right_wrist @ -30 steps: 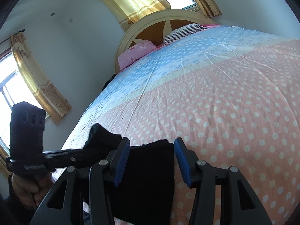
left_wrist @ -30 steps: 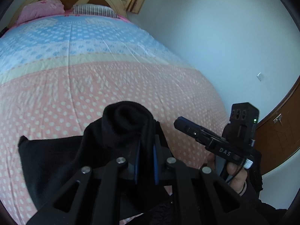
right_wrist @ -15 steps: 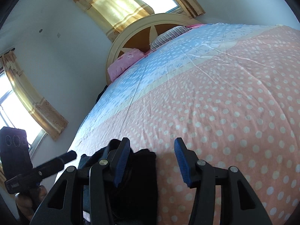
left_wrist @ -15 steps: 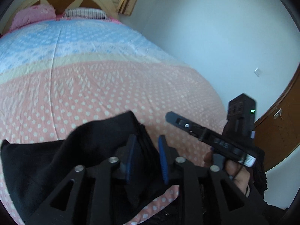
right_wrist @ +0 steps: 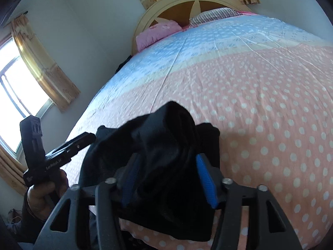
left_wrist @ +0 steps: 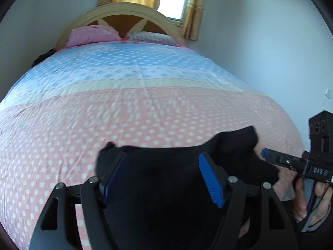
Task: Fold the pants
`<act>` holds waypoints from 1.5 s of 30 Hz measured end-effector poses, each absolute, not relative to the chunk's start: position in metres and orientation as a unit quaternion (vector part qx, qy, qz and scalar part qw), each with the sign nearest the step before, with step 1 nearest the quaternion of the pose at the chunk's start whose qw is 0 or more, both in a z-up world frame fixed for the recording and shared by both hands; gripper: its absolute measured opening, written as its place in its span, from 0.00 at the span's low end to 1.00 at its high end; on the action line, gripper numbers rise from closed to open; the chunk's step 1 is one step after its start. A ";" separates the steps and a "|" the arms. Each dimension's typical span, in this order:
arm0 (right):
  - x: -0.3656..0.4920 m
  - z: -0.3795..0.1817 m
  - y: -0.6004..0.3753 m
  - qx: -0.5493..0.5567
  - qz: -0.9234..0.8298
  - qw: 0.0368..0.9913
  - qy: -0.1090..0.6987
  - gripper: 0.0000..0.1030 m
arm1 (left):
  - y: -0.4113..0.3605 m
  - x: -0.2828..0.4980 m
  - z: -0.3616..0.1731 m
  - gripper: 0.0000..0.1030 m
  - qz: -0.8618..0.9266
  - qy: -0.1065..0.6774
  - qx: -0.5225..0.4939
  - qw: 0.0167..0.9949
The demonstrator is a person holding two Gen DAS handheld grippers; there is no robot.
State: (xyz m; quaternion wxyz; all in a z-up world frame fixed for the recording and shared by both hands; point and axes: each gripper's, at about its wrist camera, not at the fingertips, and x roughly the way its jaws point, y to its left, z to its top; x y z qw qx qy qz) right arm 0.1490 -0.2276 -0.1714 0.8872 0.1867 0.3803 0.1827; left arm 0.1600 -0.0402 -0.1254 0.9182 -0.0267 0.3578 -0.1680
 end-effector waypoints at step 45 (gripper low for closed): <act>0.154 -0.149 -0.256 0.189 0.135 0.916 0.327 0.03 | -0.016 0.162 -0.166 0.88 -0.127 0.364 -0.012 0.923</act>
